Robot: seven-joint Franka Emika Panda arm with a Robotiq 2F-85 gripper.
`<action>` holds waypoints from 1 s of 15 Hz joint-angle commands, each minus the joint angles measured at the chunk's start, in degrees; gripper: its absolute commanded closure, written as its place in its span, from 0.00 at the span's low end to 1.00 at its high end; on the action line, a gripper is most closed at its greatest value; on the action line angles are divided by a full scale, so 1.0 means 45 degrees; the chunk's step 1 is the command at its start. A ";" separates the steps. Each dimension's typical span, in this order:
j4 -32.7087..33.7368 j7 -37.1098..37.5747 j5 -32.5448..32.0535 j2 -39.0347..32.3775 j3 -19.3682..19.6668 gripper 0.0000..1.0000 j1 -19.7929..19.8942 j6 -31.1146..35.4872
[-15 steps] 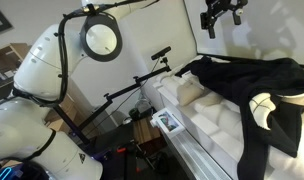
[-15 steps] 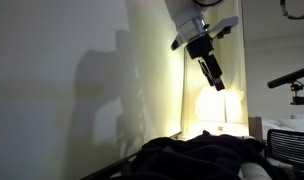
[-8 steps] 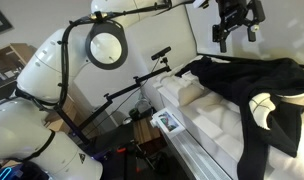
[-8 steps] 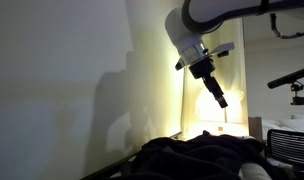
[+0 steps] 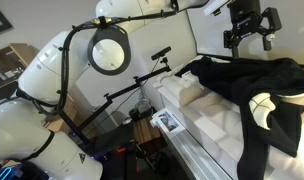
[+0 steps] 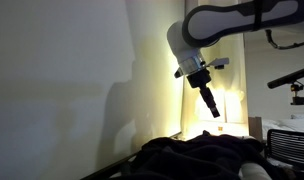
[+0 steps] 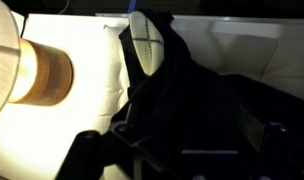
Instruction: Unfold the black cloth on the bed.
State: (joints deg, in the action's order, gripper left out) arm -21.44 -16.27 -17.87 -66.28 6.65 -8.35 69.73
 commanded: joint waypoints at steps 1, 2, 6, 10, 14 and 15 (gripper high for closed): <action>0.0373 0.0939 0.0583 -0.0239 -0.0129 0.00 0.0338 0.2155; 0.0319 0.1152 0.0721 -0.0260 -0.0143 0.00 0.0398 0.2766; 0.0196 0.2180 0.1251 -0.0429 -0.0189 0.00 0.0639 0.4417; 0.0068 0.2705 0.1336 -0.0696 -0.0056 0.00 0.0750 0.4720; 0.0089 0.2719 0.1401 -0.1075 -0.0068 0.00 0.0883 0.4450; 0.0118 0.2713 0.1407 -0.1184 -0.0067 0.00 0.0899 0.4433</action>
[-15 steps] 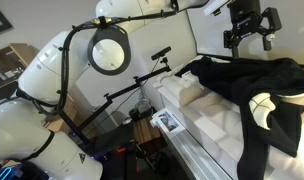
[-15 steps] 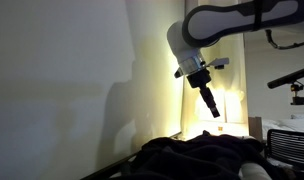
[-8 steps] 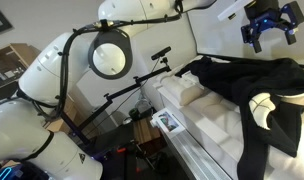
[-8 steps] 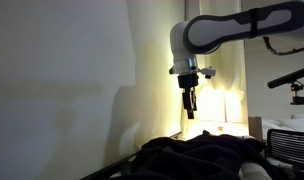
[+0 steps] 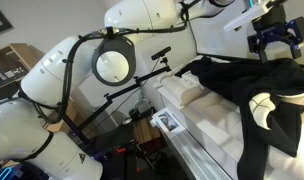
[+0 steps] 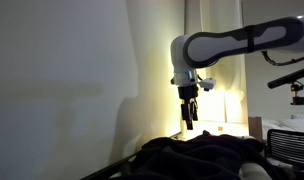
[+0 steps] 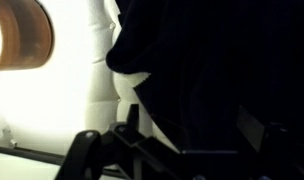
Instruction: Unfold the black cloth on the bed.
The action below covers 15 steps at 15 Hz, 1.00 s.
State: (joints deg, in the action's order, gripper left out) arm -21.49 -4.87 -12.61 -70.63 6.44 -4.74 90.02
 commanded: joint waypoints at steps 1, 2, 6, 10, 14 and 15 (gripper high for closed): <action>0.0115 0.0077 0.0233 -0.0298 -0.0022 0.00 0.0103 -0.0187; 0.0087 0.0027 0.0217 -0.0372 -0.0006 0.00 0.0099 -0.0380; -0.0390 -0.0353 -0.0007 -0.0381 -0.0008 0.00 -0.0033 -0.0778; -0.0585 -0.0172 -0.0082 -0.0535 0.0075 0.00 -0.0088 -0.0883; -0.0798 -0.0104 -0.0109 -0.0618 0.0124 0.08 -0.0064 -0.0869; -0.0816 -0.0153 -0.0145 -0.0621 0.0151 0.26 -0.0066 -0.0860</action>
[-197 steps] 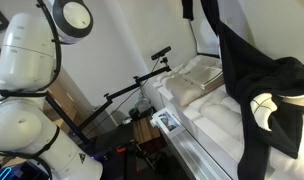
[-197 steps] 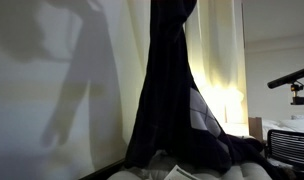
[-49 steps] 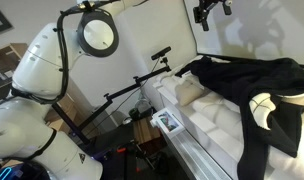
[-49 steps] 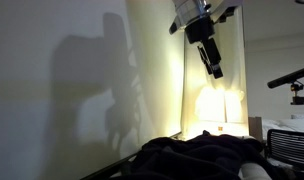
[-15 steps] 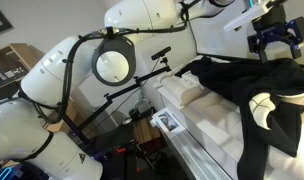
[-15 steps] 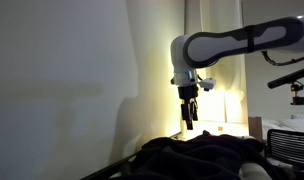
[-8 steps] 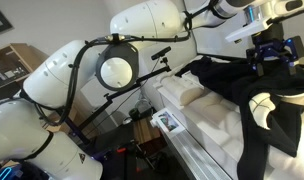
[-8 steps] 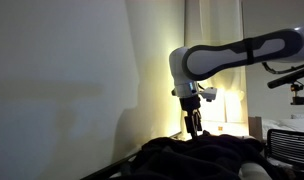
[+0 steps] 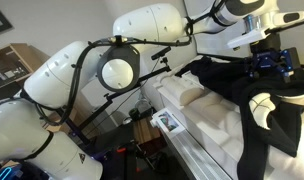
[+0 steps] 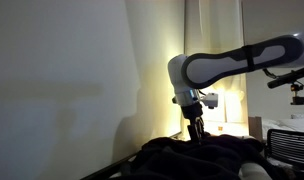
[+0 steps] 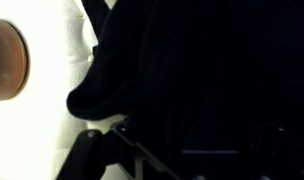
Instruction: Unfold the black cloth on the bed.
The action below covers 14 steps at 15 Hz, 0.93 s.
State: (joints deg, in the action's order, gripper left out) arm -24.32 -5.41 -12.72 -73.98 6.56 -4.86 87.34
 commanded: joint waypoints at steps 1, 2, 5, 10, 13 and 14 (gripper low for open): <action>-0.0222 0.0146 -0.0183 0.0135 0.0197 0.34 -0.0071 -0.0331; -0.0219 0.0173 -0.0252 0.0156 0.0245 0.42 -0.0092 -0.0331; -0.0174 0.0129 -0.0492 0.0296 0.0476 0.65 -0.0220 -0.0443; 0.0181 0.0152 -0.1916 0.0874 0.1302 0.96 -0.0977 -0.0876; 0.0386 0.0121 -0.2760 0.1244 0.1826 0.93 -0.1463 -0.0991; 0.0392 0.0089 -0.2957 0.1344 0.1947 0.93 -0.1569 -0.1029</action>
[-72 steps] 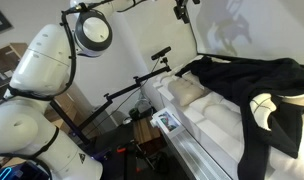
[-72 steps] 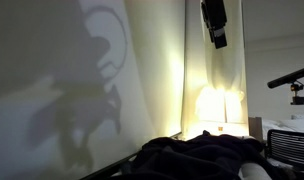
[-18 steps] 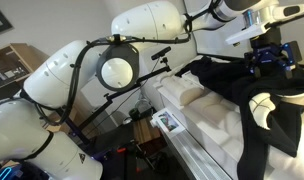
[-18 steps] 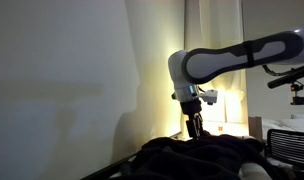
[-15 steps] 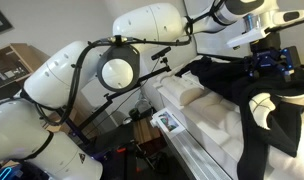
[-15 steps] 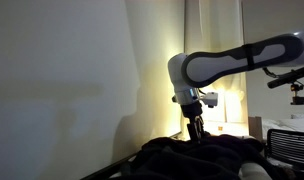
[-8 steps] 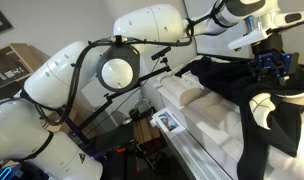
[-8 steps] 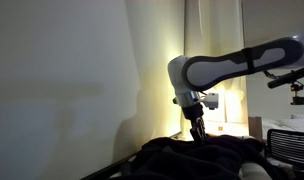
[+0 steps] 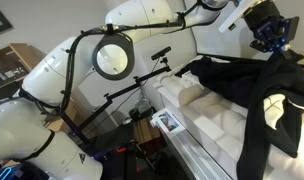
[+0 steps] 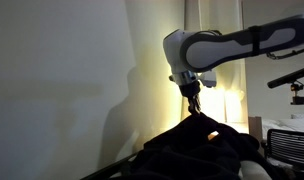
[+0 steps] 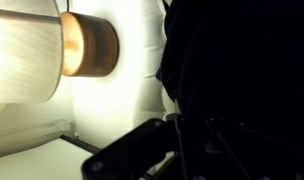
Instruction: Unfold the black cloth on the bed.
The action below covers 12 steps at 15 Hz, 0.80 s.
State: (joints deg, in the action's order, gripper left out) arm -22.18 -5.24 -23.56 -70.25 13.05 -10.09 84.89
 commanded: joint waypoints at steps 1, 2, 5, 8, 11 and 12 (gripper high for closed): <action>-0.0112 0.0193 -0.0687 0.0559 0.0595 0.93 -0.0479 -0.0467; -0.0181 0.0237 -0.0783 0.0586 0.0696 0.93 -0.0522 -0.0466; -0.0326 0.0440 -0.0490 0.0670 0.0567 0.93 -0.0154 -0.0500; -0.0297 0.0663 -0.0269 0.0853 0.0480 0.93 0.0510 -0.0545; -0.0243 0.0939 -0.0094 0.1071 0.0467 0.93 0.1300 -0.0604; -0.0248 0.1010 -0.0079 0.1139 0.0471 0.93 0.1511 -0.0606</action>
State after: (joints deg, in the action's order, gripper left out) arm -22.18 -2.12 -25.35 -67.87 15.36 -5.59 83.87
